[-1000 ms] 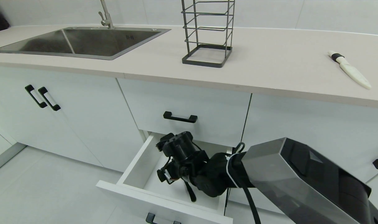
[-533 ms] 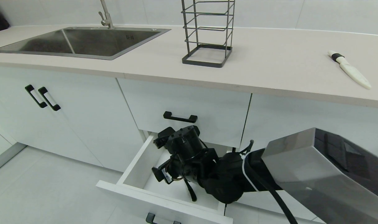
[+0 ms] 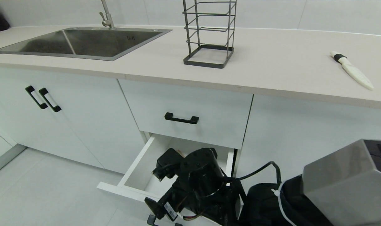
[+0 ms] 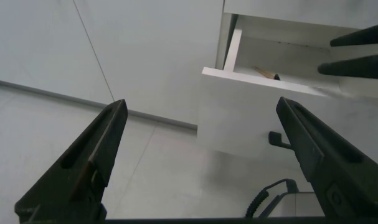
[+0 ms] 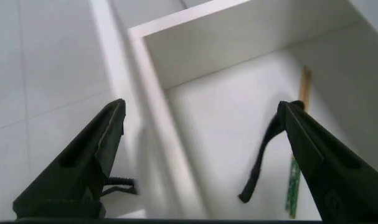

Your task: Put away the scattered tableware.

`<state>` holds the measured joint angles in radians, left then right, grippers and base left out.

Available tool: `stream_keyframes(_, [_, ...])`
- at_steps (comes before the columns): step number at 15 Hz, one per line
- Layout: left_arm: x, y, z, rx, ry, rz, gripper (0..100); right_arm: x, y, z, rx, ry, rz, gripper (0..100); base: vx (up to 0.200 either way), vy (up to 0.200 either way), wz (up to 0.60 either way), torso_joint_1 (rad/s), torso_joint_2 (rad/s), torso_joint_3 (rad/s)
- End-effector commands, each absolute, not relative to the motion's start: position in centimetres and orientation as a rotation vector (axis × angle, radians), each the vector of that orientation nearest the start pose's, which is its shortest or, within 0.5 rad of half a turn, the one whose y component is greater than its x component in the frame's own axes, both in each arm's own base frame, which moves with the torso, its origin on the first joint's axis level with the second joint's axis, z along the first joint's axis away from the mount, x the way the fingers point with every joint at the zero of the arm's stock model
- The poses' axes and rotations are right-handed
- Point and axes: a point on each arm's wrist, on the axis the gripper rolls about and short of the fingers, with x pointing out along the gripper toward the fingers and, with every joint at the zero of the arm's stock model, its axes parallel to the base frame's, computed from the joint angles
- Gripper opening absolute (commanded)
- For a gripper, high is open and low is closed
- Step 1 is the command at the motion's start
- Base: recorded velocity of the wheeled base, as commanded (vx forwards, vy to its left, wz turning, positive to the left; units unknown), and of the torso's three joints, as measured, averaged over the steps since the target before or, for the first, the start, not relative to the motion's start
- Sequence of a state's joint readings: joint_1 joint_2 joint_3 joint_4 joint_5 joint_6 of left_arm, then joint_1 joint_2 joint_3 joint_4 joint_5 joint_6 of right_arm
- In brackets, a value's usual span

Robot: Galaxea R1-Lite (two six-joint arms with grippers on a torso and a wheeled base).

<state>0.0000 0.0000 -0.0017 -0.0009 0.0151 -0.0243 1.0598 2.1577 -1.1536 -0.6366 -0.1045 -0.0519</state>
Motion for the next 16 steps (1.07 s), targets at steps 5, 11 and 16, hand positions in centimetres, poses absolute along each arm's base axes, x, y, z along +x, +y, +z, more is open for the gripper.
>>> stream_keyframes(5, [-2.3, 0.0, 7.6, -0.025, -0.002, 0.015, 100, 16.3, 30.6, 11.6, -0.206, 0.218, 0.986, 100, 0.0, 0.0, 0.0, 0.0, 0.0, 0.0])
stream_keyframes(11, [-2.3, 0.0, 7.6, -0.025, -0.003, 0.015, 100, 16.0, 25.6, 13.9, -0.154, 0.208, 0.918, 100, 0.0, 0.0, 0.0, 0.0, 0.0, 0.0])
stream_keyframes(16, [-2.3, 0.0, 7.6, -0.025, -0.003, 0.015, 100, 12.9, 18.3, 15.0, -0.139, 0.197, 0.918, 100, 0.0, 0.0, 0.0, 0.0, 0.0, 0.0])
